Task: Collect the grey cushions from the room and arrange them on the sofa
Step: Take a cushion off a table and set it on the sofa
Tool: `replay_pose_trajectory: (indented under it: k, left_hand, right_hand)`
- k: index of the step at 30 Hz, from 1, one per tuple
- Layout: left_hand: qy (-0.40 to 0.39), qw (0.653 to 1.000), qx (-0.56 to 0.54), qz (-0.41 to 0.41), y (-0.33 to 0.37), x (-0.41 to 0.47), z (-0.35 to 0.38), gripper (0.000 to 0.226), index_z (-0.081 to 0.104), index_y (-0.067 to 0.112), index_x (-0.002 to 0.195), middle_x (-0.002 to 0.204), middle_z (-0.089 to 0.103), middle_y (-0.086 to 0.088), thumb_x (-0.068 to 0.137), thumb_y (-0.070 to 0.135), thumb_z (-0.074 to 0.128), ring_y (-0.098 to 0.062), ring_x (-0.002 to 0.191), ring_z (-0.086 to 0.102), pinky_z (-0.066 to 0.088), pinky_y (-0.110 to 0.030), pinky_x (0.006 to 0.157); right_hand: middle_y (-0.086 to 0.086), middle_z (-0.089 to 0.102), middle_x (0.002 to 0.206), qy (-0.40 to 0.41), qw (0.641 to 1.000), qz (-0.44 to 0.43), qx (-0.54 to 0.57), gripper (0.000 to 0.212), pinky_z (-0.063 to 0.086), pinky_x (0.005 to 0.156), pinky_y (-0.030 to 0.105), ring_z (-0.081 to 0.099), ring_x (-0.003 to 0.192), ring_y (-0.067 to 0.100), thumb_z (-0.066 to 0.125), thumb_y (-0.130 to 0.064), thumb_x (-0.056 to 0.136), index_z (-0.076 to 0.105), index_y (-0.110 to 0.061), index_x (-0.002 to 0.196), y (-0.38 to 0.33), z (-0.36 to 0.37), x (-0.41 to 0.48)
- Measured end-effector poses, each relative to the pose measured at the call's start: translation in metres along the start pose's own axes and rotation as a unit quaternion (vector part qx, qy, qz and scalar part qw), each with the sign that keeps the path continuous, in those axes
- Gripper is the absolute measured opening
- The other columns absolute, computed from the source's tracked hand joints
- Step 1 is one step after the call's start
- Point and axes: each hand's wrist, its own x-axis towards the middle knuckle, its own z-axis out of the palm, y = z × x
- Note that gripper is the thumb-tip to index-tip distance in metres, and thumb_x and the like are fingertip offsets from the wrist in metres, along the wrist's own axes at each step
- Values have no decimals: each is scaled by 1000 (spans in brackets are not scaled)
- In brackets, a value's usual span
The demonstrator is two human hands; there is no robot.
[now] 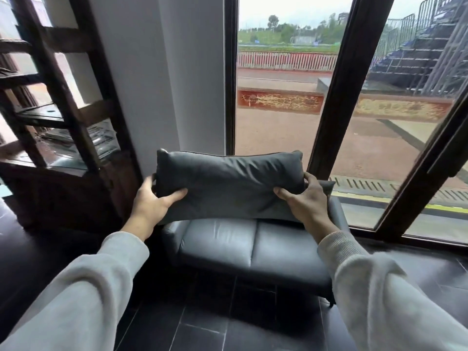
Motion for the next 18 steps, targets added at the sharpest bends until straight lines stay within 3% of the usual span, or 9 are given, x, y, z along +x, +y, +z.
replay_pose_trajectory:
  k: [3,6,10,13,18]
  left_hand:
    - [12,1000,14,-11,-8,34,32,79,59,26,138,131,68,1,70,37,98,-20,119,65,55,-38,102]
    - [22,999,25,-15,-10,66,70,80,58,23,141,132,68,-1,71,33,98,-21,120,65,53,-43,106]
    - [26,999,29,-24,-9,112,119,77,59,23,139,126,71,0,72,29,97,-18,115,68,56,-38,99]
    - [39,999,18,-30,-17,141,146,81,58,24,140,125,71,3,70,28,98,-6,108,67,53,-25,88]
    - [73,995,9,-70,-56,180,168,97,52,25,149,134,67,3,65,36,100,-16,122,64,54,-40,105]
  right_hand:
    - [-9,68,112,-21,1000,7,14,80,38,74,4,63,102,10,94,-48,65,60,-26,134,24,17,49]
    - [-11,68,108,-49,998,21,23,72,41,73,2,64,99,10,94,-43,69,61,-25,131,52,30,98]
    - [-8,69,114,-77,996,45,27,73,52,95,30,65,107,15,93,-41,70,60,-23,133,82,47,166]
    - [-8,69,115,-98,993,52,29,75,53,99,35,66,107,15,94,-42,69,59,-23,133,100,66,214]
    - [-9,69,118,-149,987,61,18,88,54,101,36,67,110,14,96,-46,63,58,-24,140,131,117,274]
